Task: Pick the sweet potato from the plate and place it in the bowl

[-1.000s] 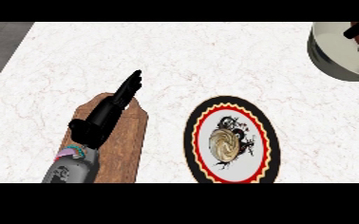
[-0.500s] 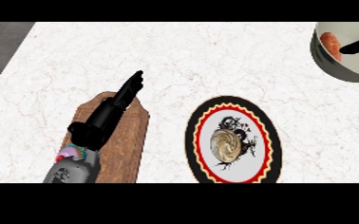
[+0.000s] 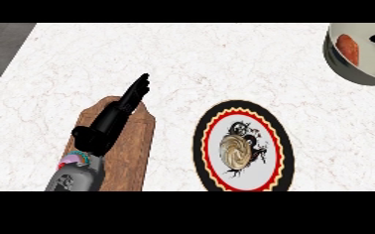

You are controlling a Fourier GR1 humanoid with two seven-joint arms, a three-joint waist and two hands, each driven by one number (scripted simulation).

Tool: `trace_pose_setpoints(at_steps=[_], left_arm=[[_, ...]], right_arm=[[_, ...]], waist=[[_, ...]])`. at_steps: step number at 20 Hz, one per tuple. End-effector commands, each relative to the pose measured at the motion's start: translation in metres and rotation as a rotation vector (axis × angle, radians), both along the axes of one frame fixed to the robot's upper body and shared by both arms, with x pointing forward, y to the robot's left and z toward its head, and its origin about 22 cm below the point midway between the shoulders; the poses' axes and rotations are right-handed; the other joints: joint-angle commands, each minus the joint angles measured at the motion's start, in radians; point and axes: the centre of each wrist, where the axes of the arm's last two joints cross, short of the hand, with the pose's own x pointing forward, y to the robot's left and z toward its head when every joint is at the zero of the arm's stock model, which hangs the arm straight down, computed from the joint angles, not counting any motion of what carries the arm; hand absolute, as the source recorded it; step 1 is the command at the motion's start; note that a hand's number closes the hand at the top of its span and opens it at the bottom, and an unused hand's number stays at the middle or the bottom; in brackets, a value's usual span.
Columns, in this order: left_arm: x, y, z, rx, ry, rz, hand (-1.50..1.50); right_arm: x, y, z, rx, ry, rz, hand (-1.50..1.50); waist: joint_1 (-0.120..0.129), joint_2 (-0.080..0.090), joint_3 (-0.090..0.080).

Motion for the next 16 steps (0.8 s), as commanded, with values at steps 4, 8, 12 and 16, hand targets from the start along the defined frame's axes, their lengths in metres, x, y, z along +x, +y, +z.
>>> trace_pose_setpoints(at_steps=[4,8,12,16], left_arm=[[0.001,0.005,0.0,-0.005,0.029,0.017,0.0],[-0.001,0.007,-0.007,0.007,0.021,0.037,0.0],[-0.004,-0.001,-0.011,-0.004,0.018,0.068,0.0],[-0.007,0.007,0.007,0.002,0.031,0.076,0.0]], right_arm=[[-0.019,-0.035,0.025,0.095,-0.241,-0.156,-1.5],[-0.049,-0.064,-0.011,0.113,-0.275,-0.203,-1.5],[-0.078,-0.088,-0.019,0.087,-0.335,-0.224,-1.5],[-0.119,-0.11,-0.048,0.109,-0.395,-0.238,-1.5]], waist=[[-0.019,-0.008,-0.001],[-0.046,-0.018,-0.002],[-0.064,-0.027,-0.004],[-0.074,-0.032,-0.004]])
